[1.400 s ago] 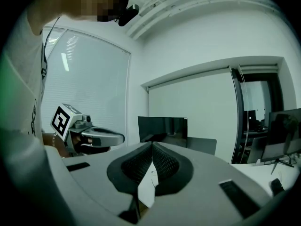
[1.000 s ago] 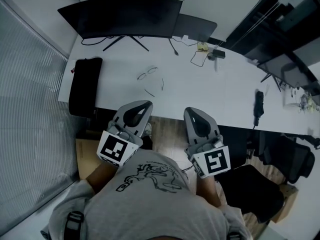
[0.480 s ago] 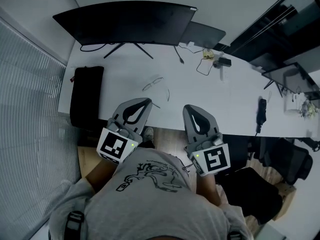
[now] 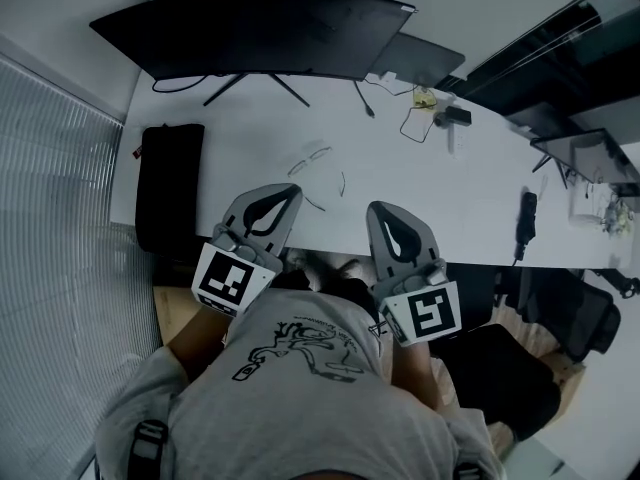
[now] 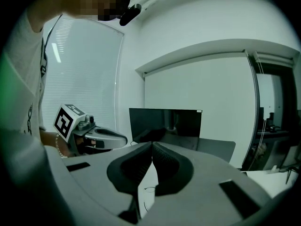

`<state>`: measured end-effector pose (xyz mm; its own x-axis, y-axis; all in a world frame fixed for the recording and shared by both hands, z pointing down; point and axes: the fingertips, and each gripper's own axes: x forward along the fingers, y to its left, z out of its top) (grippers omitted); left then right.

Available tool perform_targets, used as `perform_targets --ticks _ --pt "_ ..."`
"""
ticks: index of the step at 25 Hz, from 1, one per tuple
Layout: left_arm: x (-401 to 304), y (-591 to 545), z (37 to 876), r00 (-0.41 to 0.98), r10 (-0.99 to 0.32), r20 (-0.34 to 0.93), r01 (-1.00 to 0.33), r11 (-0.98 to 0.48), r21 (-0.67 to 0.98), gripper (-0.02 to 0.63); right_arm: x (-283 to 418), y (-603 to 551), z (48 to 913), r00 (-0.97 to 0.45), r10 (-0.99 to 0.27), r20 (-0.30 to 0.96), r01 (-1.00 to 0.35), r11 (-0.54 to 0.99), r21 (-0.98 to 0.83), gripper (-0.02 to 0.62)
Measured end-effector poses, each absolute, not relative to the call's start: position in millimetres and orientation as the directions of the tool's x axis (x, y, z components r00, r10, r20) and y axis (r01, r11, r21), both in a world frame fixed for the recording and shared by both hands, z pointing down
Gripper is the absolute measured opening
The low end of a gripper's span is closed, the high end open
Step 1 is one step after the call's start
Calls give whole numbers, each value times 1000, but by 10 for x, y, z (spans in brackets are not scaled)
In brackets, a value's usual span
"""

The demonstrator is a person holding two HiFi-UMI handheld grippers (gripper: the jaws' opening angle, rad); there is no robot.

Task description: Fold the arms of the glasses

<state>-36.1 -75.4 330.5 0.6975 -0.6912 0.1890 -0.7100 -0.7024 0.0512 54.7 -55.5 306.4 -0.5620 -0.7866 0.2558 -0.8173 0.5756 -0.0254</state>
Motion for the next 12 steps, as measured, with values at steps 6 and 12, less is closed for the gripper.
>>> perform_targets --ticks 6,12 --pt "-436 -826 3608 698 -671 250 -702 -710 53 23 465 -638 3291 -561 -776 287 -814 580 -22 9" --pt "-475 -905 3948 668 -672 320 -720 -692 51 25 455 -763 3462 -565 -775 284 -806 592 11 9"
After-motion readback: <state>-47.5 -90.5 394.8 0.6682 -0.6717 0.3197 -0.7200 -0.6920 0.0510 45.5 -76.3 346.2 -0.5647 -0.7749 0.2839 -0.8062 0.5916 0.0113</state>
